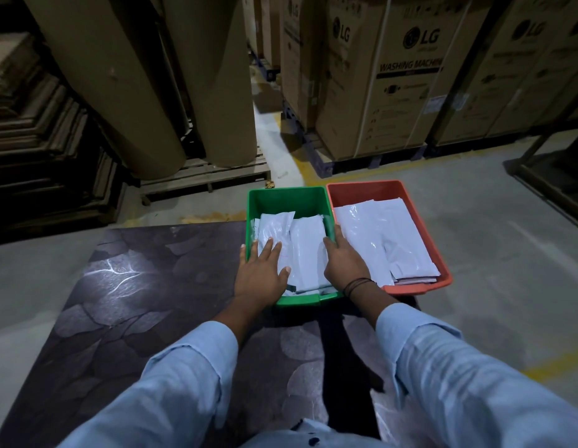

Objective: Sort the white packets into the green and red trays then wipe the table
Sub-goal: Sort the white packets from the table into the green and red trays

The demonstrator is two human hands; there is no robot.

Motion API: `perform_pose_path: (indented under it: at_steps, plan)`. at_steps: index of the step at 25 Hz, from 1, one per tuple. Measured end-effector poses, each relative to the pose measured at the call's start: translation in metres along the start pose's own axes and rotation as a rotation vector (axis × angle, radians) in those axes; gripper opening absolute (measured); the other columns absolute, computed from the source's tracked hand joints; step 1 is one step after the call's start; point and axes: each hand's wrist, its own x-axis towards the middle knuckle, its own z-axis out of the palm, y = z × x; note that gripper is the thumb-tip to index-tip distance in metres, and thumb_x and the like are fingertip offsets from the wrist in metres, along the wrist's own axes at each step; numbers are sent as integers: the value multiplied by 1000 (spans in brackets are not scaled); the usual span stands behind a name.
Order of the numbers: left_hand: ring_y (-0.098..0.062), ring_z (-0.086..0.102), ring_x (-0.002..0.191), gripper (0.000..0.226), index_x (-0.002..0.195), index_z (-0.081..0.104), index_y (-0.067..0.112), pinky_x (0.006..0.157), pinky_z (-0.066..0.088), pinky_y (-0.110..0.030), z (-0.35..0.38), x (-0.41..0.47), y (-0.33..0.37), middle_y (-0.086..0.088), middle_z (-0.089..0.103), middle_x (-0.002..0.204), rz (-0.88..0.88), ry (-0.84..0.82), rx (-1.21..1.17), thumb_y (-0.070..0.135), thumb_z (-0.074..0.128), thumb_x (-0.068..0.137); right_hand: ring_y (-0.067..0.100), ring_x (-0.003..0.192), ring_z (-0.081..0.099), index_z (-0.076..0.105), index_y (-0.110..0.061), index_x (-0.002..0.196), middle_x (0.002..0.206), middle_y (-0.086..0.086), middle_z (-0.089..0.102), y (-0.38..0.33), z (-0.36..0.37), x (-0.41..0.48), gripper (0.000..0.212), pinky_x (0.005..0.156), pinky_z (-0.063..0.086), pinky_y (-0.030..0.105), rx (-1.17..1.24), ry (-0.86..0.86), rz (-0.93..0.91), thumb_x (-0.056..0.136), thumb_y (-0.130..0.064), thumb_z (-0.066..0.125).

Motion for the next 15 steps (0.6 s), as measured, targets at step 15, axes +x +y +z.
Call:
perform_pose_path:
  at_steps: [15]
  plan:
    - [-32, 6, 156, 68, 161, 16, 26, 125, -6, -53, 0, 1, -2, 0, 13, 170, 7, -6, 9, 57, 29, 102, 40, 116, 57, 48, -17, 142, 165, 13, 10, 0, -5, -5, 61, 91, 49, 38, 21, 4, -26, 84, 2, 52]
